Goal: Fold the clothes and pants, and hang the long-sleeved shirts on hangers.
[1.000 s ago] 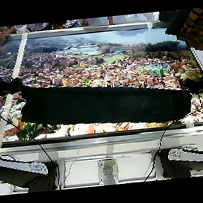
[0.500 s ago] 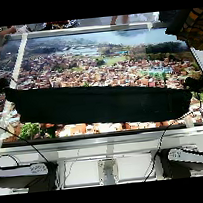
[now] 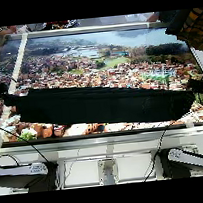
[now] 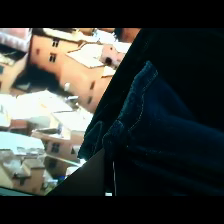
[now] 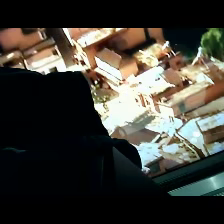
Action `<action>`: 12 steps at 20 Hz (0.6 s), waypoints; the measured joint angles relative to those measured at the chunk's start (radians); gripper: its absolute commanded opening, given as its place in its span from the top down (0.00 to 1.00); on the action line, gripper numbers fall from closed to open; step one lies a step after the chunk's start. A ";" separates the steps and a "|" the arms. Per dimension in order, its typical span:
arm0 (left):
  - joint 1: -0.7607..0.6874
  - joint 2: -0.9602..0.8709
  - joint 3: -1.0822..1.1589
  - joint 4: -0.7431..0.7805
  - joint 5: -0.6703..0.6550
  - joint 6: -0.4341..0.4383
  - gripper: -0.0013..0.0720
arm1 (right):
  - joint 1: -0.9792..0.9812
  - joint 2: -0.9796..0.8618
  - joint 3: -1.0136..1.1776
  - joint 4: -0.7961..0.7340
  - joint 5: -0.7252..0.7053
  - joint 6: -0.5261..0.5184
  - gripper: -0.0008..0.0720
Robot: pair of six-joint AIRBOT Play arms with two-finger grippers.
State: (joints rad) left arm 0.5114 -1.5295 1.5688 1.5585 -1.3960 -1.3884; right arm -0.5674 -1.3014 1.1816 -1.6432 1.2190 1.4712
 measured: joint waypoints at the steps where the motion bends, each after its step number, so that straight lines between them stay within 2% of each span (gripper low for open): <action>1: 0.000 -0.021 0.000 -0.005 0.008 0.001 0.96 | 0.000 -0.010 0.000 0.005 -0.015 0.010 0.98; 8: -0.007 -0.157 0.000 -0.147 0.202 0.004 0.94 | 0.000 -0.107 0.000 0.053 -0.154 0.112 0.97; 9: -0.013 -0.174 0.000 -0.159 0.232 0.004 0.81 | 0.000 -0.122 0.000 0.066 -0.169 0.118 0.97; 10: -0.019 -0.187 0.000 -0.158 0.263 0.006 0.55 | 0.000 -0.137 0.000 0.074 -0.181 0.121 0.89; 12: -0.028 -0.203 0.001 -0.147 0.306 0.004 0.36 | 0.001 -0.156 0.002 0.072 -0.219 0.127 0.71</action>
State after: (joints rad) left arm 0.4831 -1.7329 1.5700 1.4113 -1.0897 -1.3846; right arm -0.5663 -1.4578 1.1831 -1.5707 1.0004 1.5986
